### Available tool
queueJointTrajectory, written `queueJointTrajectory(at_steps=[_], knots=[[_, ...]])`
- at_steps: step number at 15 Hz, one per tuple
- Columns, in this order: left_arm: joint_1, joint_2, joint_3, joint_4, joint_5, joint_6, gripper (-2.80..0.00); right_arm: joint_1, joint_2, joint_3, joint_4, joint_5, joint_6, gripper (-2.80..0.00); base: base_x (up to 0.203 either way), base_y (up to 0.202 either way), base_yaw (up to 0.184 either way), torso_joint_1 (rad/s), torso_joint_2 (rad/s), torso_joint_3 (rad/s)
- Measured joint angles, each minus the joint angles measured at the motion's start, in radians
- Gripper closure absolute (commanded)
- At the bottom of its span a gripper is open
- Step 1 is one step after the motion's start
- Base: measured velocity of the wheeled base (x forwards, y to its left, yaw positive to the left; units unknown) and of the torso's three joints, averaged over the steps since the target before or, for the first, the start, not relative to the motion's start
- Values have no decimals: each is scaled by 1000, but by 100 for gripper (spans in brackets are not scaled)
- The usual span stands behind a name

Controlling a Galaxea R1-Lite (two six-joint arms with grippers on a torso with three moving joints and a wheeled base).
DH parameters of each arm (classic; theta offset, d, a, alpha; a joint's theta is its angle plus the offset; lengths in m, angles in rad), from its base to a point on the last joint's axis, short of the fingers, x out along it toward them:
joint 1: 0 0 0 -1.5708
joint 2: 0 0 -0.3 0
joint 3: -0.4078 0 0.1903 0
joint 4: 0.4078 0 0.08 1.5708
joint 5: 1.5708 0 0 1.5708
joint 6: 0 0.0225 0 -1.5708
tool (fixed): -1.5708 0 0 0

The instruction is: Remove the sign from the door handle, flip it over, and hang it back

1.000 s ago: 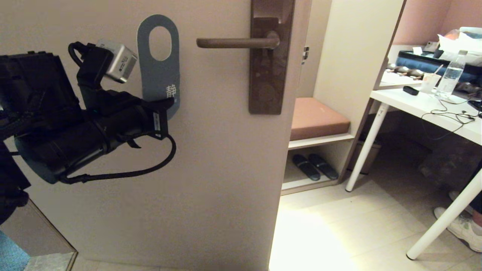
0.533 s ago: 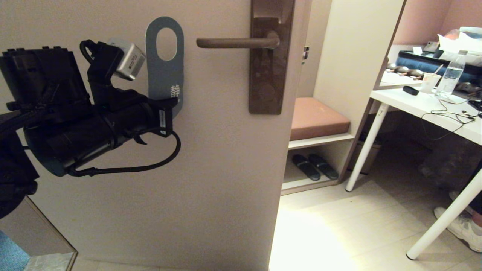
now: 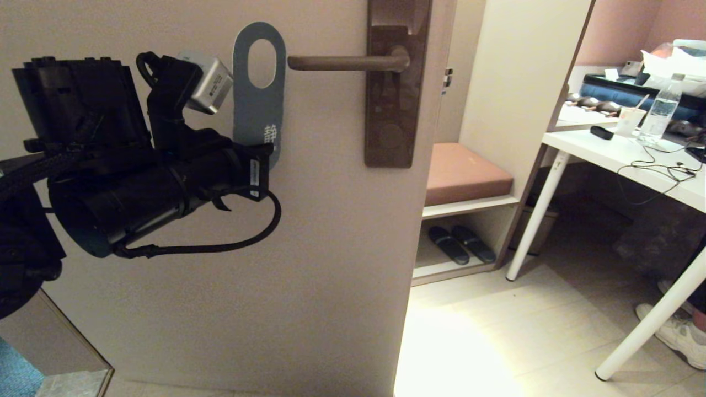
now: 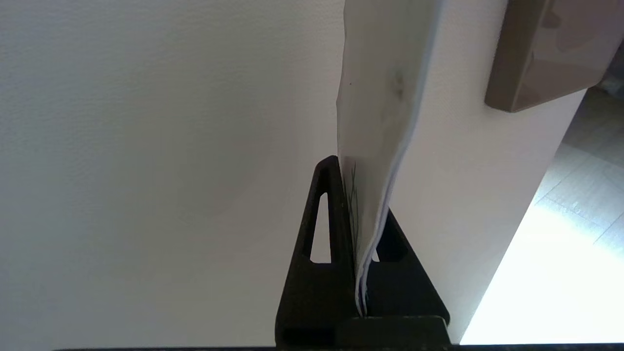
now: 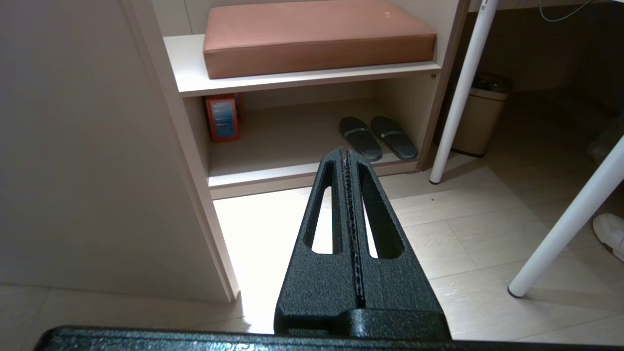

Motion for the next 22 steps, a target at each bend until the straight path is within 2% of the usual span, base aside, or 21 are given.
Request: queueJointTrajectory(at_steps=[6,16,22], knots=[[-4,25,-23,0,22,-36,0,0,0,0,0,0,0,0,0,0,0,0,0,0],[-41,42,-55,1,28,-38,0,0,0,0,0,0,0,0,0,0,0,0,0,0],[-84,44,-55,3,83,-44,0,0,0,0,0,-1,0,0,0,0,0,0,0,0]])
